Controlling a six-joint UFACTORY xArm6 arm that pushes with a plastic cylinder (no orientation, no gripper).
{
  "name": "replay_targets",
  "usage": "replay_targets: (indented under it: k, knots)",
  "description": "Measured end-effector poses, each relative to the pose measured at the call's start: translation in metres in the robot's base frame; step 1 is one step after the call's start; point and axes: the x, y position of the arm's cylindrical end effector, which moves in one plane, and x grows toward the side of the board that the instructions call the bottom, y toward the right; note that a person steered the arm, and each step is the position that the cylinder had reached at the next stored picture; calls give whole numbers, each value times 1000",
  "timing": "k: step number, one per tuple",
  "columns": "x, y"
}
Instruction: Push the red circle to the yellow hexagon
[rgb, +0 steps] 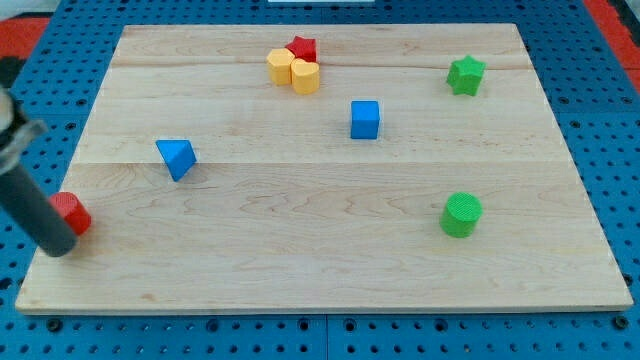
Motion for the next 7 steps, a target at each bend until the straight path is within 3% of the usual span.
replay_targets:
  k: [1, 3, 7]
  knots:
    - [-9, -17]
    - [-15, 22]
    - [-94, 56]
